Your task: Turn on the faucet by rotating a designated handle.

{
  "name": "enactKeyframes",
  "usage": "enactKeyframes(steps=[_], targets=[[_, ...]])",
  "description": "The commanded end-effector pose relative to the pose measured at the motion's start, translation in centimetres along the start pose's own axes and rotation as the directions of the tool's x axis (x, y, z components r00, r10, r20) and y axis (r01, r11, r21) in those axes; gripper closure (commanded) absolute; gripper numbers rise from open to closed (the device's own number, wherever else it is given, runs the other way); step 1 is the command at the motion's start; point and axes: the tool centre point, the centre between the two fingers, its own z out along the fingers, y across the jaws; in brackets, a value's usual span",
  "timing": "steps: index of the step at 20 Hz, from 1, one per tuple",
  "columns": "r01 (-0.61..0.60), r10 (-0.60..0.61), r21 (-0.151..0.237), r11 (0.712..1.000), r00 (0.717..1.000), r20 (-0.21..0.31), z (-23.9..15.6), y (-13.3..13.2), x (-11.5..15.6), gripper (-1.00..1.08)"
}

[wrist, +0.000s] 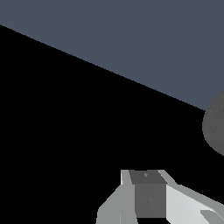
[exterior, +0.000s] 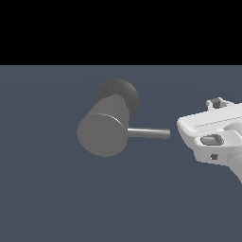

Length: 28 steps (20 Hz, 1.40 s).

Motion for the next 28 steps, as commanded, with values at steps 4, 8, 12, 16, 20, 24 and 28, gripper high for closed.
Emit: enactKeyframes(steps=[4, 8, 12, 16, 20, 24, 28], targets=[[-0.048, 0.050, 0.016, 0.999, 0.992, -0.118, -2.2, 1.7, 3.4, 1.08], [-0.069, 0.072, 0.024, 0.997, 0.983, -0.171, -3.3, 2.6, 4.9, 1.08], [-0.081, 0.086, 0.029, 0.996, 0.974, -0.211, -4.1, 3.1, 5.9, 1.08], [-0.094, 0.098, 0.030, 0.995, 0.970, -0.221, -4.5, 4.0, 6.2, 1.08], [-0.100, 0.100, 0.010, 0.995, 0.973, -0.209, -4.3, 5.7, 5.7, 1.08], [-0.101, 0.093, -0.029, 0.995, 0.975, -0.200, -4.0, 7.6, 5.0, 1.08], [-0.118, 0.108, -0.038, 0.992, 0.973, -0.205, -3.9, 8.6, 4.7, 1.08]])
